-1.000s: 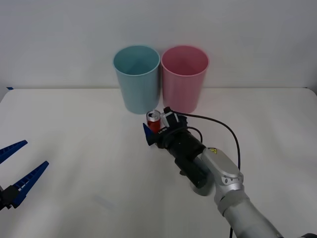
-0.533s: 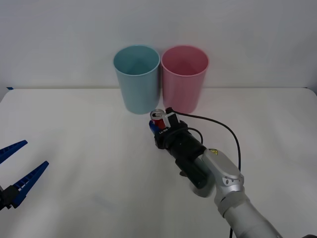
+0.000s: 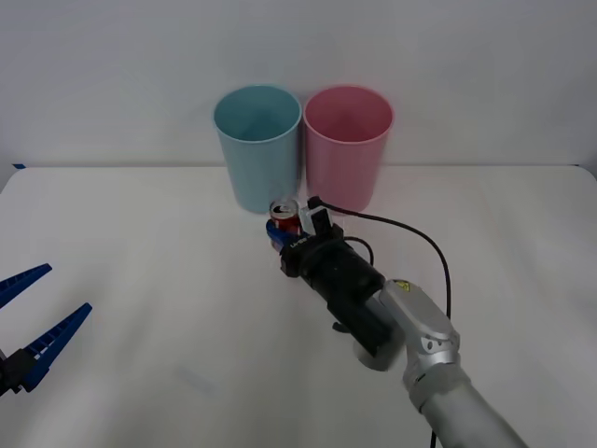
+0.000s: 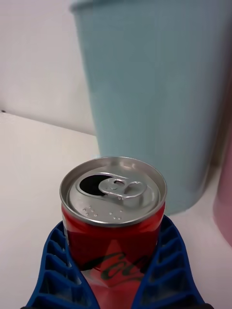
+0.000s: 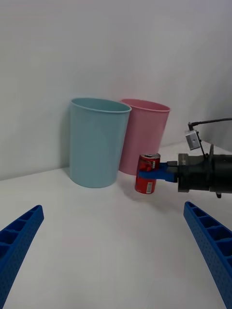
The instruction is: Grasp the object on the table and drop it into the matching bin: aluminum can to the light blue bin, PET bottle to the pink bin.
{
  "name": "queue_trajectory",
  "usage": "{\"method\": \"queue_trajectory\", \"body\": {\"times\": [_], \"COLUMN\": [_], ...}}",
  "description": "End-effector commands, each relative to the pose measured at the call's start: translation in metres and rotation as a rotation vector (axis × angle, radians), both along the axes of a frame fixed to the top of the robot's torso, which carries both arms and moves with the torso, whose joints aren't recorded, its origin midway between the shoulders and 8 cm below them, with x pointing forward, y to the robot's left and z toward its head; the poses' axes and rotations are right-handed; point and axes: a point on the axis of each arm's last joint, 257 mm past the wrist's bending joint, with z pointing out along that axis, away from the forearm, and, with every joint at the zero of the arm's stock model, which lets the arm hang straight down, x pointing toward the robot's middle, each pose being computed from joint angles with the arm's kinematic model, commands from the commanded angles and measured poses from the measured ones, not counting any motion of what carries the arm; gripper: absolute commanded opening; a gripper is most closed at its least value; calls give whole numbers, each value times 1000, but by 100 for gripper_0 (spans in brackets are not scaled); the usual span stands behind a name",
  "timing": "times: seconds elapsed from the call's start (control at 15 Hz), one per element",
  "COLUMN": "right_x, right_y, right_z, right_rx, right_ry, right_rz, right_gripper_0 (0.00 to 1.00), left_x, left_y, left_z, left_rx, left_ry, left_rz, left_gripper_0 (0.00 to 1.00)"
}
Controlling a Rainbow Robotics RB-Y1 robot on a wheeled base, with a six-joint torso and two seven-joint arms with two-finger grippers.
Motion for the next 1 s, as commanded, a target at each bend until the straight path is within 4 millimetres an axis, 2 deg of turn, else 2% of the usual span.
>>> {"method": "queue_trajectory", "body": {"times": [0.07, 0.2, 0.47, 0.73, 1.0], "right_x": [-21, -41, -75, -102, -121], "right_y": [-11, -30, -54, -68, -79], "right_z": [12, 21, 43, 87, 117], "right_rx": [55, 74, 126, 208, 257], "right_ry": [-2, -10, -13, -27, -16], "right_rz": [15, 22, 58, 108, 163], "right_gripper_0": [0, 0, 0, 0, 0], "left_x": [0, 0, 0, 0, 0], "left_y": [0, 0, 0, 0, 0], "left_z": [0, 0, 0, 0, 0], "left_rx": [0, 0, 0, 0, 0], "left_ry": [0, 0, 0, 0, 0], "left_rz": [0, 0, 0, 0, 0], "left_gripper_0": [100, 100, 100, 100, 100]}}
